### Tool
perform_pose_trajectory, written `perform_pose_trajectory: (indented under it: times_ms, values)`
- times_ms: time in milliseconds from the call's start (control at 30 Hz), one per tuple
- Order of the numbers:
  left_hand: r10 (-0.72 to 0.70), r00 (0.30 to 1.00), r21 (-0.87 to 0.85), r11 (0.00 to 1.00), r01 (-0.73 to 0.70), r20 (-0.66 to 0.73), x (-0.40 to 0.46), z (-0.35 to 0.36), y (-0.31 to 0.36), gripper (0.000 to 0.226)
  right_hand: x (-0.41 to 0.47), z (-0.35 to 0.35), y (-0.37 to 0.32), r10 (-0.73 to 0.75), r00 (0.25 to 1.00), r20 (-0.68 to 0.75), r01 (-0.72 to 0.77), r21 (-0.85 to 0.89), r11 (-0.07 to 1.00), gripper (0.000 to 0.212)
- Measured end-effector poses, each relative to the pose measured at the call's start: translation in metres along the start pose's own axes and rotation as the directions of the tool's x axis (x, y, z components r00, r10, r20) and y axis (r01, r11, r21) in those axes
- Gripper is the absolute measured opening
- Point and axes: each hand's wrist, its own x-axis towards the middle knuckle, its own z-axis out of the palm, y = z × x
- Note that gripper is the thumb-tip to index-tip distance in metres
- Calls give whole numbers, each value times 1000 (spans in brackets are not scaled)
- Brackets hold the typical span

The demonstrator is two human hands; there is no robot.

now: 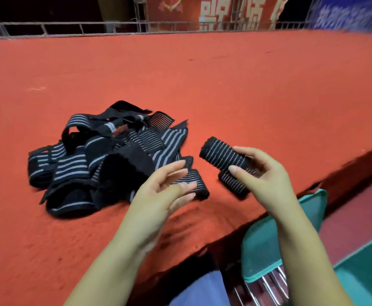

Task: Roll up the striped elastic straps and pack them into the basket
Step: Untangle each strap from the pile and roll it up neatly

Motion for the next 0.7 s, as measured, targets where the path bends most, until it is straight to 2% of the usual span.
perform_pose_trajectory:
  times_ms: [100, 200, 400, 567, 700]
  values:
    - [-67, 996, 17, 998, 66, 58, 16, 22, -8, 35, 30, -34, 35, 14, 975, -221, -58, -195, 979, 39]
    - [-143, 987, 24, 990, 142, 75, 29, 38, -21, 32, 51, -55, 77, 50, 946, -319, -170, -360, 917, 41]
    - [-191, 980, 41, 981, 189, 57, 41, 49, -37, 30, 54, -58, 126, 239, 923, -302, -360, -456, 814, 40]
    - [-170, 985, -3, 985, 170, 1, 43, 45, -39, 29, 53, -61, 133, 302, 917, -260, -387, -398, 832, 38]
    - [-152, 988, -25, 988, 152, -20, 43, 42, -38, 29, 55, -64, 130, 303, 925, -230, -377, -449, 810, 34]
